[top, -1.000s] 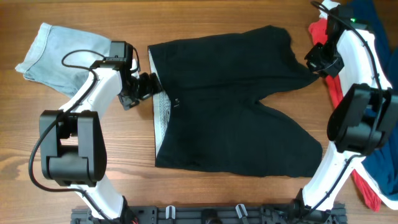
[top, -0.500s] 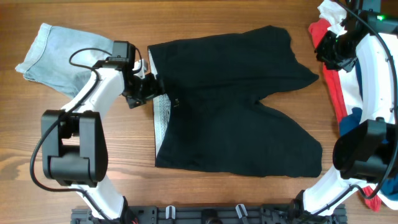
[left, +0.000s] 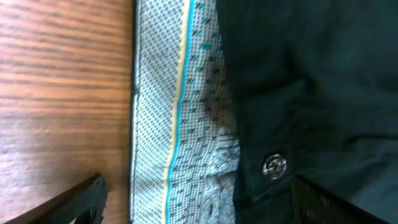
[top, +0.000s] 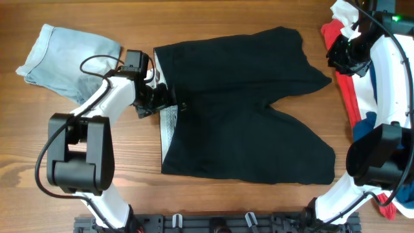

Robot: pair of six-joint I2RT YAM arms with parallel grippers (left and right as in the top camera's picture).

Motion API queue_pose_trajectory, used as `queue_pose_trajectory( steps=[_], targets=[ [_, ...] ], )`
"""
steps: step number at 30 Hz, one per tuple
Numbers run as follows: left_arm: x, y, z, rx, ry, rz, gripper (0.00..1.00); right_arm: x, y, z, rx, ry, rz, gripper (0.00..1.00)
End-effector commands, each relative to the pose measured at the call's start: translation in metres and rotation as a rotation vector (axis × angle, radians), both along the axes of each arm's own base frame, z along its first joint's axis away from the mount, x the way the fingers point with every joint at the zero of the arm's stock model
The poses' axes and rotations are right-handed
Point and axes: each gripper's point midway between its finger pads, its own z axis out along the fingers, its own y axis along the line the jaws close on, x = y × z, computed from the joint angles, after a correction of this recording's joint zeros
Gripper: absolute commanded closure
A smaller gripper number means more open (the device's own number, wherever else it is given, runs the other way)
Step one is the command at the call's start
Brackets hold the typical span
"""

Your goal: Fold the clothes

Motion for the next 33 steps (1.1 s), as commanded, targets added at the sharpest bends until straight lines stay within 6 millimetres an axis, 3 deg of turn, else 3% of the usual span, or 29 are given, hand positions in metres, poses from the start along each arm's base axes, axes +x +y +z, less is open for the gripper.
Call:
queue_pose_trajectory(
  steps=[1, 4, 6, 9, 10, 11, 17, 20, 22, 26, 27, 29, 30, 33],
  targets=[
    [-0.012, -0.008, -0.012, -0.049, 0.026, -0.029, 0.08, -0.001, 0.003, 0.002, 0.011, -0.001, 0.019, 0.79],
    [-0.013, -0.014, -0.010, -0.065, 0.026, -0.046, 0.16, -0.001, 0.003, 0.002, 0.011, 0.000, 0.019, 0.79],
    [-0.014, -0.019, -0.010, -0.071, 0.019, -0.074, 0.29, -0.001, 0.003, 0.002, 0.012, 0.000, 0.018, 0.79],
    [-0.014, -0.021, -0.010, -0.069, 0.013, -0.081, 0.58, -0.002, 0.003, 0.001, 0.012, 0.002, 0.018, 0.79],
    [-0.013, -0.020, -0.010, -0.065, 0.009, -0.080, 0.73, -0.002, 0.003, 0.001, 0.012, 0.003, 0.018, 0.79],
    [-0.012, -0.019, -0.010, -0.058, 0.006, -0.077, 0.95, -0.002, 0.003, 0.001, 0.012, 0.003, 0.018, 0.79],
    [-0.001, 0.010, -0.015, 0.022, -0.017, -0.018, 0.96, -0.003, 0.003, 0.001, 0.013, 0.007, 0.019, 0.79],
    [0.009, 0.040, -0.017, 0.086, -0.038, 0.049, 0.96, -0.003, 0.003, 0.001, 0.013, 0.007, 0.019, 0.79],
    [0.021, 0.074, -0.012, 0.112, -0.058, 0.136, 0.96, -0.003, 0.003, 0.001, 0.013, 0.007, 0.019, 0.79],
    [0.037, 0.120, -0.001, 0.113, -0.093, 0.256, 0.96, -0.003, 0.003, 0.001, 0.013, 0.007, 0.019, 0.79],
    [0.038, 0.128, 0.000, 0.109, -0.095, 0.280, 0.93, -0.003, 0.003, 0.001, 0.013, 0.007, 0.018, 0.79],
    [0.036, 0.134, 0.002, 0.071, -0.087, 0.303, 0.44, -0.003, 0.003, 0.001, 0.014, 0.007, 0.018, 0.79],
    [0.032, 0.133, 0.003, 0.032, -0.070, 0.309, 0.06, -0.003, 0.003, 0.001, 0.014, 0.007, 0.015, 0.79],
    [0.018, 0.131, 0.002, -0.012, -0.008, 0.321, 0.00, -0.003, 0.003, 0.001, 0.014, 0.007, 0.014, 0.79]
  ],
)
